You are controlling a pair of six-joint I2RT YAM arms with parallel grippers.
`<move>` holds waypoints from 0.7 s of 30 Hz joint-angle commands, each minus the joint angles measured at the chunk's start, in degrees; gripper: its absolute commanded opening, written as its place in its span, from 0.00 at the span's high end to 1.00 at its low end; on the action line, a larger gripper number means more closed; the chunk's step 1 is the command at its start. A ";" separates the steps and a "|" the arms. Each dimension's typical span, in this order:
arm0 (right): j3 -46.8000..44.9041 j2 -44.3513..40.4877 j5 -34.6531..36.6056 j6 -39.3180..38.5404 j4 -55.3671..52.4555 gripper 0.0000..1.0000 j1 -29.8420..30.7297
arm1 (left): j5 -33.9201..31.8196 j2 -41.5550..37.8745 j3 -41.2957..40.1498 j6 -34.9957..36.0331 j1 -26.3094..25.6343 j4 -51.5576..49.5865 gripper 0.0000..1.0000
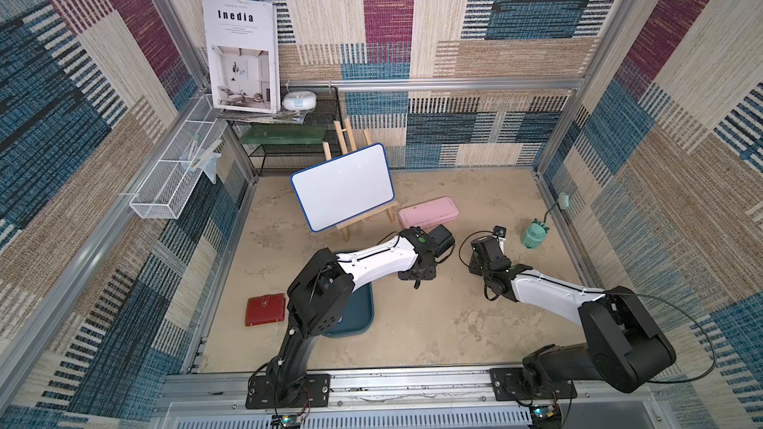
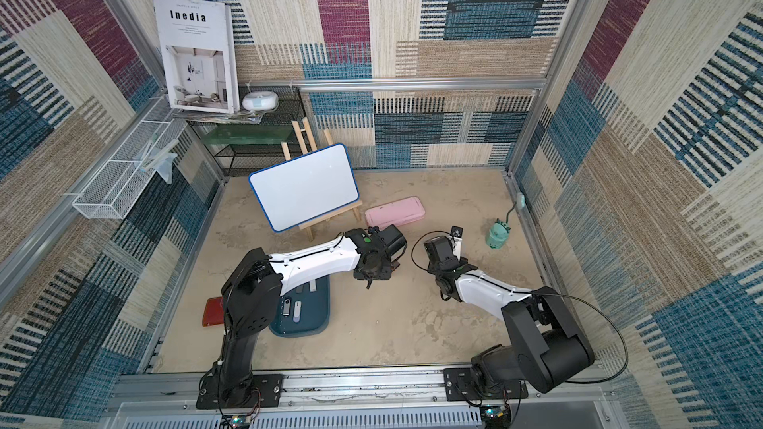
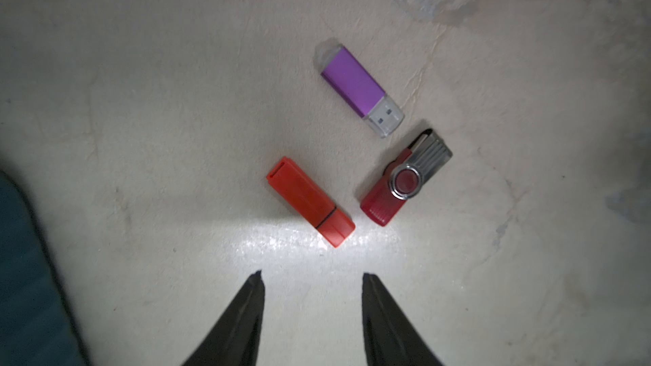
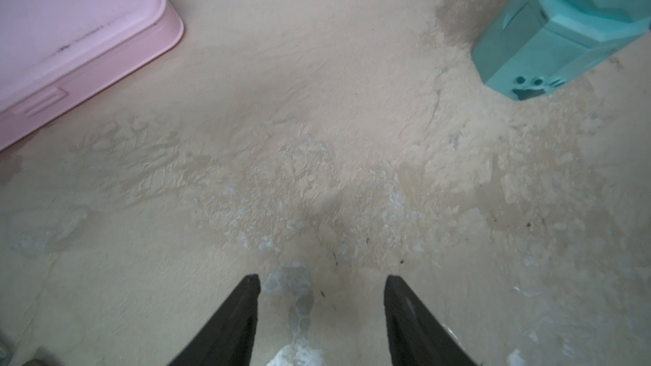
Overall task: Put the usb flash drive into the storage box
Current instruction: Pick up the USB flash from the center of the board.
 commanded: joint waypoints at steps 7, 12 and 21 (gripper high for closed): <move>-0.11 0.07 0.43 0.42 -0.09 0.38 -0.01 | -2.65 4.92 5.50 1.89 1.11 -4.74 0.51; 0.29 0.84 0.44 0.51 -0.21 0.38 0.05 | -2.63 6.41 6.59 2.58 1.73 -5.20 0.51; -0.06 0.42 -0.10 0.58 0.05 0.38 -0.01 | -2.14 7.75 7.39 4.10 2.34 -5.20 0.51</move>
